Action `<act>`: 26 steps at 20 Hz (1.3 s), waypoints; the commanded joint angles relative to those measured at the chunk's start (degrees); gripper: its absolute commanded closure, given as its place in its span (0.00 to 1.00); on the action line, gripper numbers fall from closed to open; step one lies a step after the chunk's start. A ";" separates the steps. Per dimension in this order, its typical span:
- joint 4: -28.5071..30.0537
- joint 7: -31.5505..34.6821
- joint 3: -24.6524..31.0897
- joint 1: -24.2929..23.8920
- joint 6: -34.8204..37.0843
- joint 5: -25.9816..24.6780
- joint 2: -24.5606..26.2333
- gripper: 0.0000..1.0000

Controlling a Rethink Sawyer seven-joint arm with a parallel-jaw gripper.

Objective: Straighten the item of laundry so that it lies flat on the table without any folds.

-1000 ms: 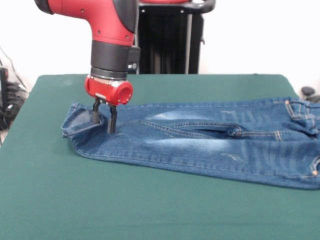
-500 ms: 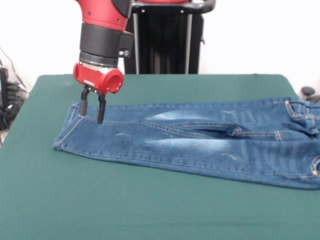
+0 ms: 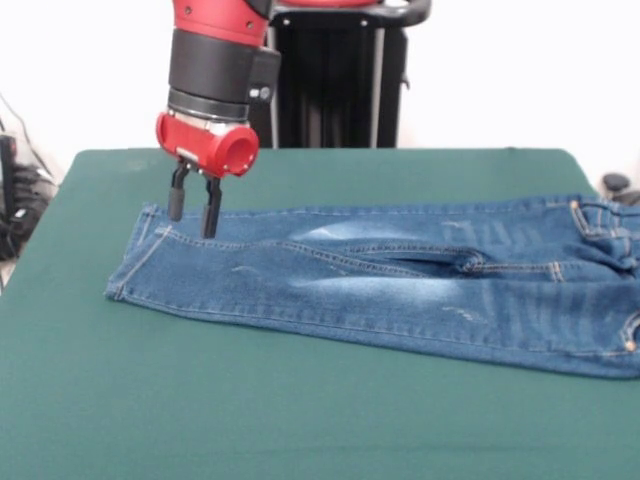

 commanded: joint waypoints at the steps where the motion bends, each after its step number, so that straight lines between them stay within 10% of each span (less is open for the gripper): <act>1: -2.09 0.51 5.89 2.21 6.32 3.25 2.24 0.00; 26: -13.09 3.33 -6.25 10.36 -12.00 1.45 24.87 0.00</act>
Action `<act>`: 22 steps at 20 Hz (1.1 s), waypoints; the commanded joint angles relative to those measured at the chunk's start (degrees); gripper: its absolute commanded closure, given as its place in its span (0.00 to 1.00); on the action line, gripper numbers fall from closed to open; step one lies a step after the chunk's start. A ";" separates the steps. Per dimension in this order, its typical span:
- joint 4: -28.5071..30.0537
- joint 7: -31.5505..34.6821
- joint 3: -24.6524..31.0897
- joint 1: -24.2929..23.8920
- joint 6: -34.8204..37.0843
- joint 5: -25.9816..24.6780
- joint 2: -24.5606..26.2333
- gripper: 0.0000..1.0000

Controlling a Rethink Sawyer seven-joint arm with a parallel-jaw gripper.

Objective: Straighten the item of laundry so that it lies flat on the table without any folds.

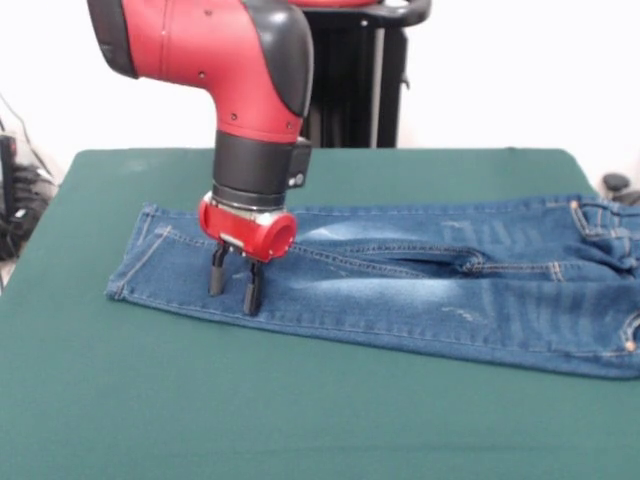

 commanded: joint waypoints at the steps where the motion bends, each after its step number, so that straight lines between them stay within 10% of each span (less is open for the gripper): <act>1: -5.59 3.89 -5.15 6.25 -5.28 1.81 11.88 0.00; 11: -9.05 2.18 -10.75 8.98 -10.32 3.57 19.00 0.00; 22: -10.25 0.97 -25.65 20.32 -25.16 28.30 32.68 0.00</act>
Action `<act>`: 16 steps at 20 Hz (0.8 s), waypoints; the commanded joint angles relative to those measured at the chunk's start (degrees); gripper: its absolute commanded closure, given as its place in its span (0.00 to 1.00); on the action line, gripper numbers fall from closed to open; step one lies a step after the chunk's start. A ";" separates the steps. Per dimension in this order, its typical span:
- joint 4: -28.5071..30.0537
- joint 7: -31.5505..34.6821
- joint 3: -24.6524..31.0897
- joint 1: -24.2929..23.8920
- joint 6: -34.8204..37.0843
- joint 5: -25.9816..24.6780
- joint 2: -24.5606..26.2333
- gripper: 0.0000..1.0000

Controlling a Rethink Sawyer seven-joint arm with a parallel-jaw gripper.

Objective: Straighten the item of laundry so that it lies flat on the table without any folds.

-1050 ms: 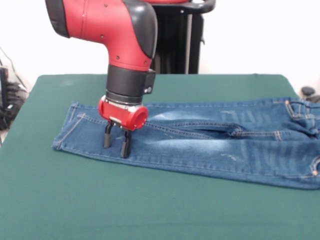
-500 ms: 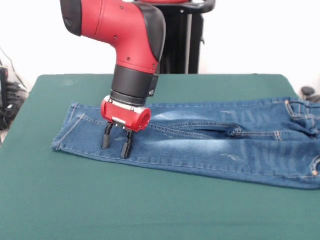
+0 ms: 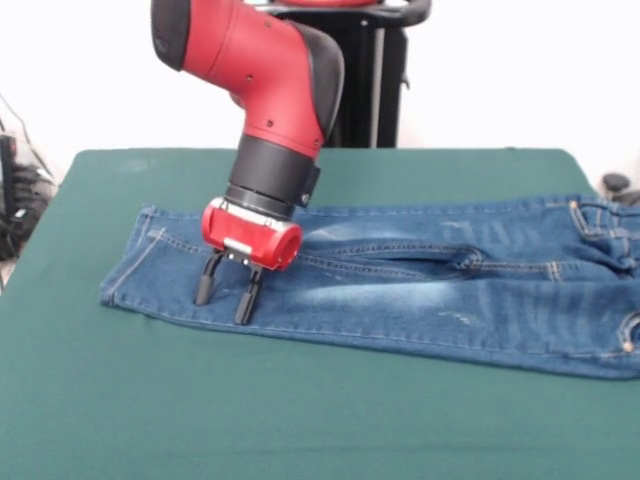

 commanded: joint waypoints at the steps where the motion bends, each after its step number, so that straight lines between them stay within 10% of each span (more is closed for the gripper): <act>1: -7.23 0.56 -2.26 1.93 -2.57 14.45 18.83 0.00; 16: -9.52 -2.30 -4.68 2.92 -2.83 16.32 22.33 0.00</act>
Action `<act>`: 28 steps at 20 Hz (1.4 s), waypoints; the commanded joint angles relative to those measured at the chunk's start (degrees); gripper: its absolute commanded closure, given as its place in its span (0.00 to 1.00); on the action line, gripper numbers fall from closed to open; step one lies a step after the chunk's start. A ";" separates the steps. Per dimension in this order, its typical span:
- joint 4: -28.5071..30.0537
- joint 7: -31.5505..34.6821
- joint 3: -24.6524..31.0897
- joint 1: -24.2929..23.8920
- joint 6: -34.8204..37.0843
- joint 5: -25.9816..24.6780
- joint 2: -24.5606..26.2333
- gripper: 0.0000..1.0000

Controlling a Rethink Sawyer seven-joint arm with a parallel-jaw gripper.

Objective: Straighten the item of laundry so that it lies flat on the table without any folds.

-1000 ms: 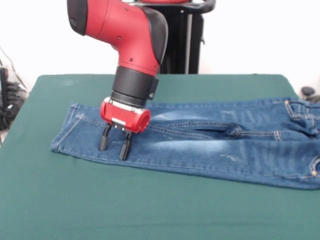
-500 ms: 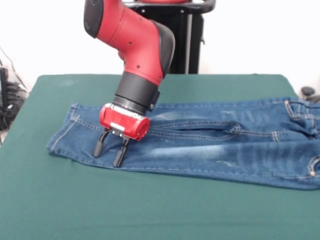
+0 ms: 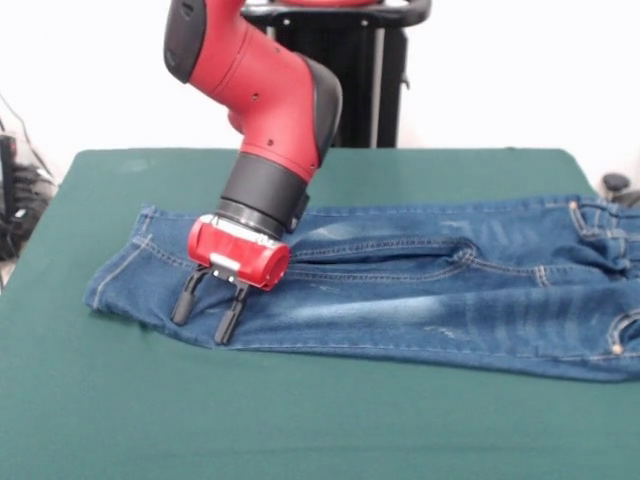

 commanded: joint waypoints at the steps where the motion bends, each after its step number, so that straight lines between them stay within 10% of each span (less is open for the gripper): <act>1: -6.73 -2.26 4.46 -2.07 8.31 5.26 12.47 0.00; 11: -7.34 -1.43 8.47 -5.16 14.06 -4.52 8.73 0.00; 28: -6.33 -2.54 2.37 -1.97 16.05 -0.46 11.80 0.00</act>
